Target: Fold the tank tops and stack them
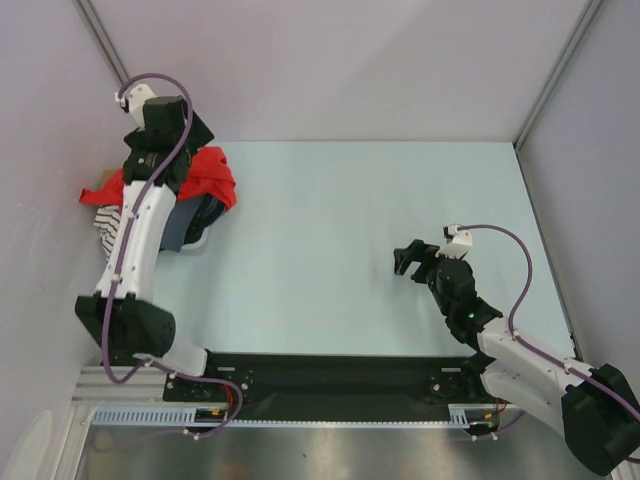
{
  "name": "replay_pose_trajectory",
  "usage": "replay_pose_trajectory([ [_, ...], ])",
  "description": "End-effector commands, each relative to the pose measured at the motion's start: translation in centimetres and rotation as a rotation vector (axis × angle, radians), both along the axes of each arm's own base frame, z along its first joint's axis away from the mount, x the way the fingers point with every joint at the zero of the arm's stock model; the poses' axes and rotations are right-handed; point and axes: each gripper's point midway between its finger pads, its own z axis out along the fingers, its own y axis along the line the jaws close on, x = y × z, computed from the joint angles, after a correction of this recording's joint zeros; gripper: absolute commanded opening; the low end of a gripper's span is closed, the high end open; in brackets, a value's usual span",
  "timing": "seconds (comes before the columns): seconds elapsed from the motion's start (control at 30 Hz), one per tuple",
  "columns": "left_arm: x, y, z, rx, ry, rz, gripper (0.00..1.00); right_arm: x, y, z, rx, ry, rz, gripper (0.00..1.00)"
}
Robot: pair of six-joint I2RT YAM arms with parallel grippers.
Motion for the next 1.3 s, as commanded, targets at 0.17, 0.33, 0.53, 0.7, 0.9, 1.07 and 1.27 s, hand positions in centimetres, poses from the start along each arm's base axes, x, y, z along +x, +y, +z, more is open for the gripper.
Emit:
replay_pose_trajectory([
  [0.17, 7.1, 6.6, -7.7, -0.007, 0.264, 0.167, 1.00, 0.4, 0.3, 1.2, 0.019, -0.046, 0.010, 0.98],
  [0.33, 10.7, 6.6, -11.3, -0.002, 0.405, 0.129, 0.62, 0.5, 0.3, 1.3, 0.020, -0.044, 0.010, 0.98],
  [0.53, 9.4, 6.0, -5.2, 0.002, 0.271, 0.112, 0.00, 0.6, 0.2, 1.1, 0.018, -0.042, 0.009, 0.98],
  [0.7, 2.0, 4.8, 11.4, 0.086, -0.139, 0.169, 0.00, 0.7, 0.3, 1.0, 0.016, -0.034, 0.010, 0.98],
  [0.9, -9.2, 2.4, 25.5, 0.093, -0.539, 0.110, 0.00, 0.7, 0.2, 0.8, 0.010, -0.032, 0.011, 0.98],
  [1.07, -19.1, 0.8, 33.5, -0.012, -0.869, -0.037, 0.00, 0.8, 0.4, 0.8, 0.009, -0.030, 0.017, 0.98],
  [1.27, -22.6, -4.6, 35.9, -0.160, -1.019, -0.379, 0.00, 0.9, 0.5, 0.8, 0.004, -0.030, 0.020, 0.98],
])
